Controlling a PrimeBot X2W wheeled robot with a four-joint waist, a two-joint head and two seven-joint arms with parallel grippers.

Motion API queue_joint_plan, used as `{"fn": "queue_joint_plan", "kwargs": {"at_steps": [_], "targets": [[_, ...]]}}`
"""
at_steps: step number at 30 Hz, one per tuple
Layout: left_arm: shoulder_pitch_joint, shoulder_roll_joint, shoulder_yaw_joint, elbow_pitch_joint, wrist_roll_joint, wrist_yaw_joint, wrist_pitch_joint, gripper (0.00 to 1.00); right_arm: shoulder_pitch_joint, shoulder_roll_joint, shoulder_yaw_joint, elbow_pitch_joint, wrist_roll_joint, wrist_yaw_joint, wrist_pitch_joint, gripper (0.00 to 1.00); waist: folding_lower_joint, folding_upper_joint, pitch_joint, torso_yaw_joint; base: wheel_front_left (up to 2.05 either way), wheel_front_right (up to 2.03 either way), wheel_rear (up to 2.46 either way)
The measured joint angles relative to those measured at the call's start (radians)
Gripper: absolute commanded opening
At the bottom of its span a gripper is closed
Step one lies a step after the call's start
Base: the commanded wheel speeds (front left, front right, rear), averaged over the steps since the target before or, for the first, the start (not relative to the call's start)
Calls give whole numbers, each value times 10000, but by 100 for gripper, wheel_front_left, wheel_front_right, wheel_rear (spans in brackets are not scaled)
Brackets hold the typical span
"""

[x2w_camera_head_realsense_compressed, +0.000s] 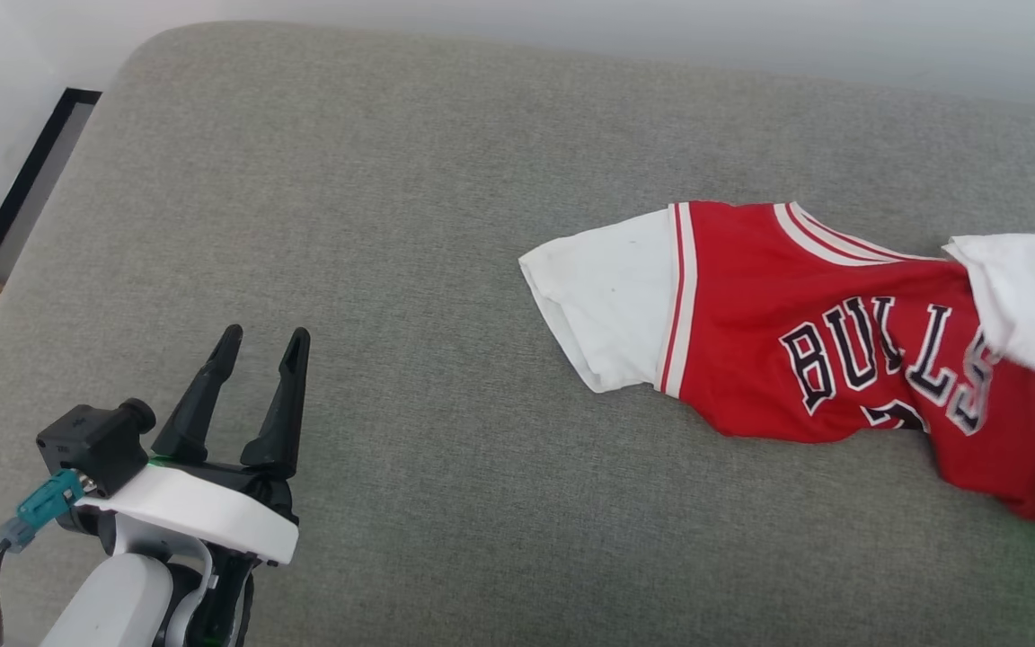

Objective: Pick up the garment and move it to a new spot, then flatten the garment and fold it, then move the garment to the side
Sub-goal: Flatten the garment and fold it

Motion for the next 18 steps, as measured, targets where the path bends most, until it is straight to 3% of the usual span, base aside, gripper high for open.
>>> {"fn": "queue_joint_plan", "kwargs": {"at_steps": [6, 7, 9, 10, 18], "targets": [[-9, 35, -15, 27, 10, -17, -2, 100, -18, 15, 226, 1058, -384, 0, -221, 0, 0, 0, -33, -134, 0, 0, 0], [-12, 44, -17, 27, 19, -17, -2, 100, -30, 17, 328, 1141, -407, 0, -236, 16, 0, 0, -49, -149, 0, 0, 0], [-17, 73, -27, 31, 27, -17, 0, 100, -15, 10, 652, 1243, -633, 0, -194, 60, 0, 0, -96, -171, 0, 0, 0], [-18, 84, -35, 25, 36, -17, 2, 100, -7, 25, 798, 1220, -662, 0, -194, 100, 0, 0, -125, -184, 0, 0, 0], [-162, 424, -151, -265, 105, -73, 397, 100, 106, 23, 1521, 309, -823, 0, 228, 100, 0, 0, -487, -430, 0, 0, 0]]}}
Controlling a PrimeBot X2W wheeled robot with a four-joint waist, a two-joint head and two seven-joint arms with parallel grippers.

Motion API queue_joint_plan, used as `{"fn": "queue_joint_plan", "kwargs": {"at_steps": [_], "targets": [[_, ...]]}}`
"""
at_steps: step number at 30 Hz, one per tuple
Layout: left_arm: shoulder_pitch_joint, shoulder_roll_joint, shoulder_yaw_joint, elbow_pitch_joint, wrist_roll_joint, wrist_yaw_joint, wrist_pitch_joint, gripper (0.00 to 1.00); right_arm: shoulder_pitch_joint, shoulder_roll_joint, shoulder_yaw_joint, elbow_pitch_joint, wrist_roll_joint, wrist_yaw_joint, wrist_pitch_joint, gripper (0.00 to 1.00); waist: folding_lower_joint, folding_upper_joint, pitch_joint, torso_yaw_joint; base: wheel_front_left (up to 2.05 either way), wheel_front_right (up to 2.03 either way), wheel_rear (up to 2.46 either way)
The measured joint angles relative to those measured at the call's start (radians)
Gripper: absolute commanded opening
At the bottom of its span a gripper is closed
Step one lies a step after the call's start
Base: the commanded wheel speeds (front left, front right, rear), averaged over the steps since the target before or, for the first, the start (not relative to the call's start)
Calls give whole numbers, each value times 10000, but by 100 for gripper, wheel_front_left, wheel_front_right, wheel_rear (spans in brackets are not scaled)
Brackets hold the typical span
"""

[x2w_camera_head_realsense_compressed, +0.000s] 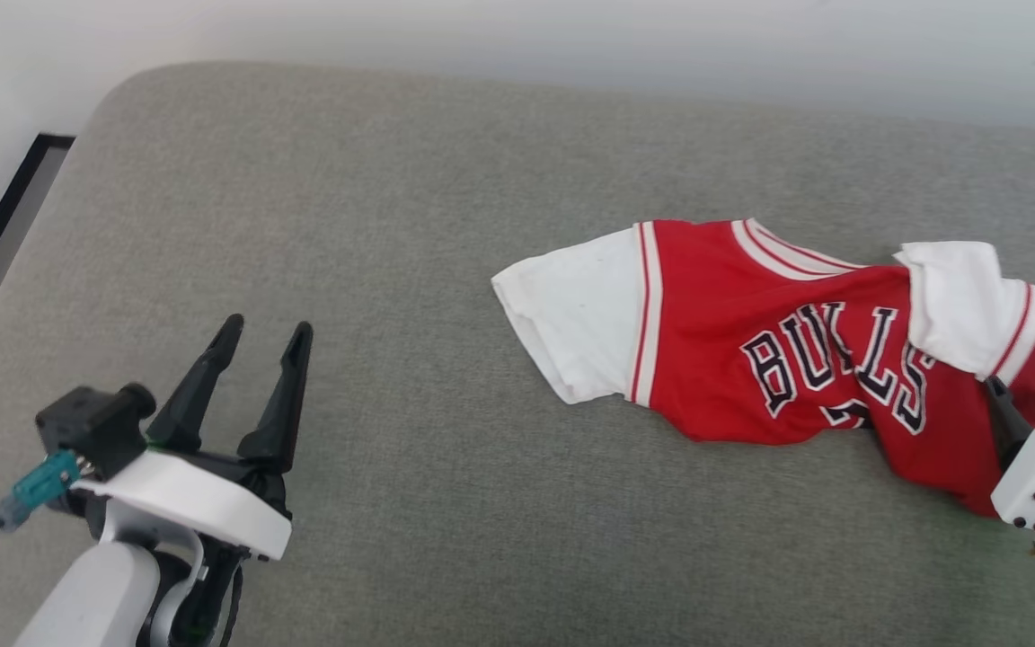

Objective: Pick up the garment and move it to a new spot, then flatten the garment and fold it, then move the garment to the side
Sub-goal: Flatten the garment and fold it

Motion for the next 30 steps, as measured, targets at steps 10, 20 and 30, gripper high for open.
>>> {"fn": "queue_joint_plan", "kwargs": {"at_steps": [10, 20, 30], "targets": [[-1243, 495, -510, -357, -347, -637, 1827, 100, 332, -4, 1058, -1952, 326, 0, 36, 100, 0, 0, -372, -772, 0, 0, 0], [-2772, 800, -1081, 435, -928, -1030, 3618, 100, 354, -2, 2111, -2917, 713, 0, -1697, 100, 0, 0, -392, -1821, 0, 0, 0], [-4142, 943, -1896, 2002, -1308, -1152, 4514, 100, 570, -4, 3099, -2934, 77, 0, -4345, 100, 0, 0, -73, -3053, 0, 0, 0]]}}
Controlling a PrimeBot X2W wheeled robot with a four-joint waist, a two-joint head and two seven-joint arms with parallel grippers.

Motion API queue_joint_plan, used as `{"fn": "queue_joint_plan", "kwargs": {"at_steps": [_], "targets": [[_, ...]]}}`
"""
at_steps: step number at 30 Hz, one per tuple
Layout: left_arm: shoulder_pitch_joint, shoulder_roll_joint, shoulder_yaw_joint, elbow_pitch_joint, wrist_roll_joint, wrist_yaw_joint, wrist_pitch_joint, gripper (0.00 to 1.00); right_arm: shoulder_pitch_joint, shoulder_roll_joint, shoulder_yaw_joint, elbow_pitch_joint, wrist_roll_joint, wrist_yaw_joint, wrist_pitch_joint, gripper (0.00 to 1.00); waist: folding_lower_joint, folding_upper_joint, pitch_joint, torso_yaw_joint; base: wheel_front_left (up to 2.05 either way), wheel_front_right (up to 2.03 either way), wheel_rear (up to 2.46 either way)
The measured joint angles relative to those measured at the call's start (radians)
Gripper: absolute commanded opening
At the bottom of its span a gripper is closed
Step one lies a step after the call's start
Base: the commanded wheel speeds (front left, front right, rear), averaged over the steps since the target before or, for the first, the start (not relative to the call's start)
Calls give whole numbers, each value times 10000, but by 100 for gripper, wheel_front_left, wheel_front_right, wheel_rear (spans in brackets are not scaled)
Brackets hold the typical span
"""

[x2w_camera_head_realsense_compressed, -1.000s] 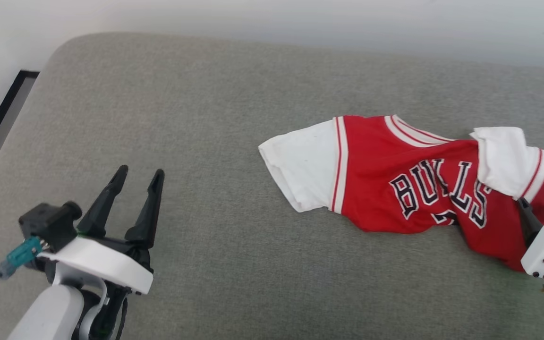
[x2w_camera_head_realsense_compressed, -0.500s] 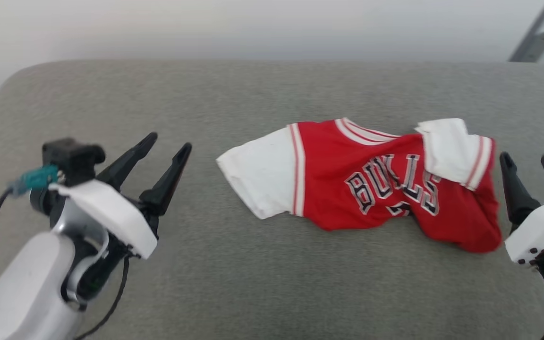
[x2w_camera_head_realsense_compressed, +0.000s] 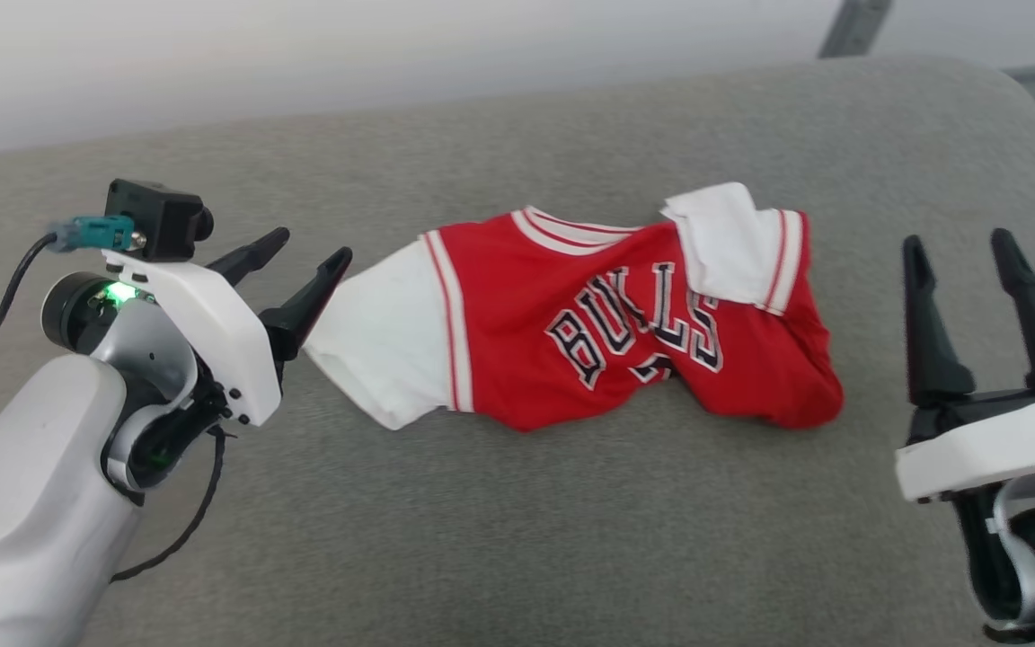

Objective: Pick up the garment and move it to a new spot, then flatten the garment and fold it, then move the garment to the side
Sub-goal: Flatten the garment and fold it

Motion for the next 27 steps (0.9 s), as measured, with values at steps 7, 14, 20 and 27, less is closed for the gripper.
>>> {"fn": "queue_joint_plan", "kwargs": {"at_steps": [7, 14, 20, 27], "targets": [[-579, 284, -848, 1099, -499, -23, 387, 100, -127, -38, 119, 913, -462, 0, -1551, 100, 0, 0, 320, -645, 0, 0, 0], [-1078, 616, -1655, 2414, -853, -23, 1241, 100, -381, -31, 161, 1866, -389, 0, -2255, 100, 0, 0, 683, -989, 0, 0, 0], [-1593, 606, -2056, 4054, -650, -23, 1877, 100, -670, -25, 307, 2238, -291, 0, -2355, 100, 0, 0, 963, -1189, 0, 0, 0], [-2221, 153, -2011, 5179, -888, -21, 2220, 100, -899, -10, 485, 2249, -109, 0, -2364, 100, 1, 0, 1275, -1398, 0, 0, 0]]}}
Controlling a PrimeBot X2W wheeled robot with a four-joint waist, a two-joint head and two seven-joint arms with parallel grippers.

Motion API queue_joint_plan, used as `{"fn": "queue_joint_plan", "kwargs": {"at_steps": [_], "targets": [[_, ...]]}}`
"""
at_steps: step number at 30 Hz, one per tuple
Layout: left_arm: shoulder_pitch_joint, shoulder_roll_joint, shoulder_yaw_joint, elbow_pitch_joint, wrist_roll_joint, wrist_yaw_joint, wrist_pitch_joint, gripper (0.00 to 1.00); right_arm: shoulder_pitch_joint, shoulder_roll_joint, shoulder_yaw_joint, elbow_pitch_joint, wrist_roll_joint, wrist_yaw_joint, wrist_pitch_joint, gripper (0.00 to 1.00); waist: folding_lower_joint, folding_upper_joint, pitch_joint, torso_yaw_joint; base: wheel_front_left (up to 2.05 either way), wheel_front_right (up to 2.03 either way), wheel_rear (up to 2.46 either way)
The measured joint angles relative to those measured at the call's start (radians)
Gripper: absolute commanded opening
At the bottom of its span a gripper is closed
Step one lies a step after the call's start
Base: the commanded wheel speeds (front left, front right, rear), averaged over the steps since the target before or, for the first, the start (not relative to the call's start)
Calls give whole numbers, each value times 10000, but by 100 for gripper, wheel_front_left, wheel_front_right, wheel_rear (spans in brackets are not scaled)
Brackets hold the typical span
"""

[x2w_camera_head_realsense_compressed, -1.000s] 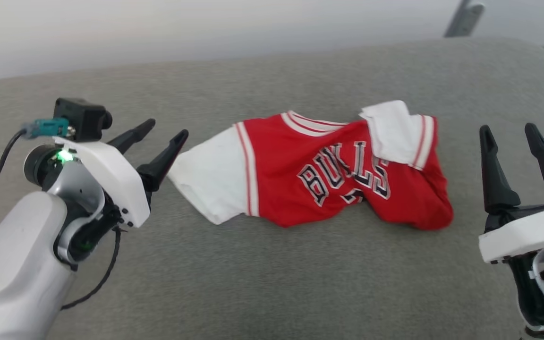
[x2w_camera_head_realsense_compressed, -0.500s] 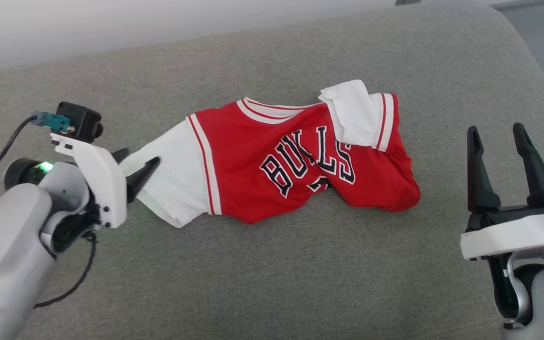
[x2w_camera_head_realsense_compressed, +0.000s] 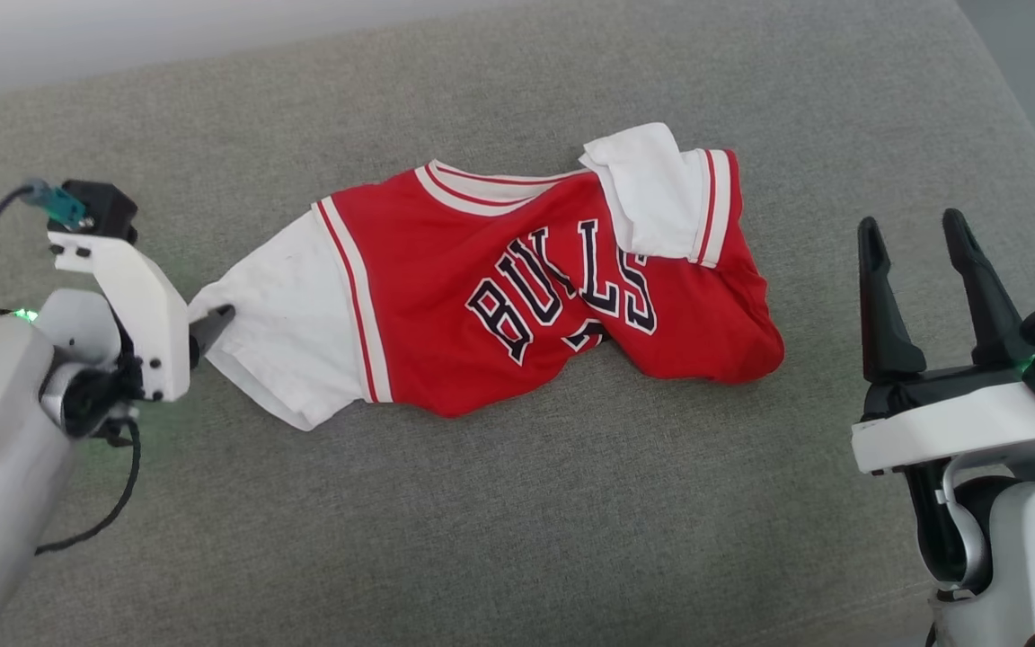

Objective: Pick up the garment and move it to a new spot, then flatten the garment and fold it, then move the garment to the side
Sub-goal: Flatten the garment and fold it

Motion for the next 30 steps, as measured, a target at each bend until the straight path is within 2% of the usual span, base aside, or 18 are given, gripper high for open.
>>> {"fn": "queue_joint_plan", "kwargs": {"at_steps": [6, 7, 8, 12, 17, 24, 30], "targets": [[-442, -301, -29, 378, -426, 13, 548, 100, -167, -2, -17, 23, 27, 0, 4, 100, -1, 0, 220, -14, 0, 0, 0], [-518, -349, -38, 412, -500, 17, 656, 14, -212, -2, -13, 23, 27, 0, 6, 100, -1, 0, 242, 4, 0, 0, 0], [-576, -391, -36, 458, -583, 17, 771, 0, -244, 0, -8, 33, 29, 0, 38, 100, 0, 0, 258, 29, 0, 0, 0], [-712, -616, -217, 318, -779, 29, 976, 0, -360, -4, -67, 61, 27, 0, 73, 100, 0, 0, 279, 195, 0, 0, 0], [-633, -414, -447, -134, -775, -6, 717, 0, -356, -8, -199, -13, -12, 0, 186, 100, 0, 0, 179, 485, 0, 0, 0], [-72, 677, -322, -1078, -792, -8, 259, 0, -172, -94, -512, -111, -15, 0, 355, 100, 0, 0, -38, 969, 0, 0, 0], [729, 1733, -107, -2142, -938, 523, 184, 0, -13, -111, -779, -295, 6, 0, 537, 100, 0, 0, -216, 1339, 0, 0, 0]]}}
